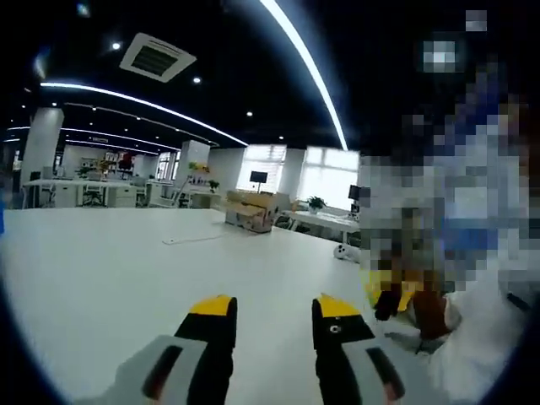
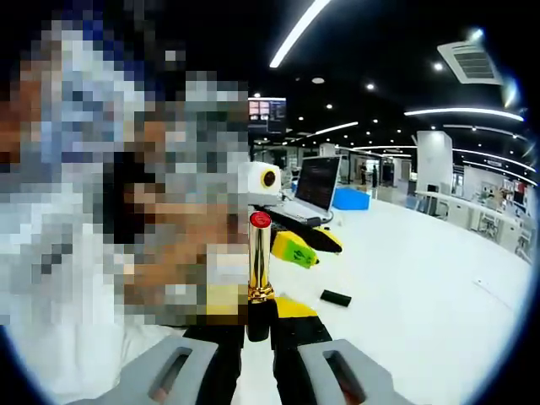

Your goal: Unscrew the lipstick cap, remove the lipstick, and put the cap back on the lipstick

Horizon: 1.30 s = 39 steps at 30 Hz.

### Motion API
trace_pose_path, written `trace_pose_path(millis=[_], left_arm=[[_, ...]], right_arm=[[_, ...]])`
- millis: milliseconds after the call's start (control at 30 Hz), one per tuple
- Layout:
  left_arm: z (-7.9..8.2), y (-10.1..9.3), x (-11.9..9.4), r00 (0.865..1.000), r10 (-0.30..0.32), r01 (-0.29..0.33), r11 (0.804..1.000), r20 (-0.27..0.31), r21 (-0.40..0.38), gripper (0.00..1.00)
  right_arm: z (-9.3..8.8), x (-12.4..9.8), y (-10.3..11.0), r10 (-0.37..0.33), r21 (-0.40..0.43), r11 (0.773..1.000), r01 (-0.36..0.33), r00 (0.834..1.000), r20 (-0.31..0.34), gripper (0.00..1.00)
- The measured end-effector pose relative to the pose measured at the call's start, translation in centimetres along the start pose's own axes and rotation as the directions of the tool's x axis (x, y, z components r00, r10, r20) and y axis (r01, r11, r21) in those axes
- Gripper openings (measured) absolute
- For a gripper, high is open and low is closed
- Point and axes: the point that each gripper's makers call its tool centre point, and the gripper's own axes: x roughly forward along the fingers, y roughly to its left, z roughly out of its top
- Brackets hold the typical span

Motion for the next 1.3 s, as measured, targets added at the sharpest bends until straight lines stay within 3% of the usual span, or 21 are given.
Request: trace_pose_path(millis=[367, 633, 833, 1300], left_arm=[[2.0, -3.0, -0.2, 0.999, -0.036, 0.034, 0.997, 0.024, 0.069, 0.46], [2.8, -5.9, 0.0, 0.993, -0.118, 0.114, 0.988, 0.029, 0.104, 0.47], [3.0, -8.6, 0.6, 0.981, -0.194, 0.19, 0.975, 0.023, 0.113, 0.47], [2.4, -11.3, 1.7, 0.96, -0.281, 0.279, 0.955, 0.004, 0.102, 0.45]], right_arm=[[0.0, -0.4, -0.1, -0.009, -0.001, 1.0, 0.009, 1.0, 0.0, 0.11], [0.2, -0.8, -0.1, -0.017, -0.001, 1.0, 0.017, 1.0, 0.008, 0.11], [0.1, -0.7, 0.5, -0.019, -0.002, 1.0, 0.019, 1.0, 0.009, 0.11], [-0.1, -0.2, 0.3, 0.004, 0.003, 1.0, -0.004, 1.0, -0.005, 0.11]])
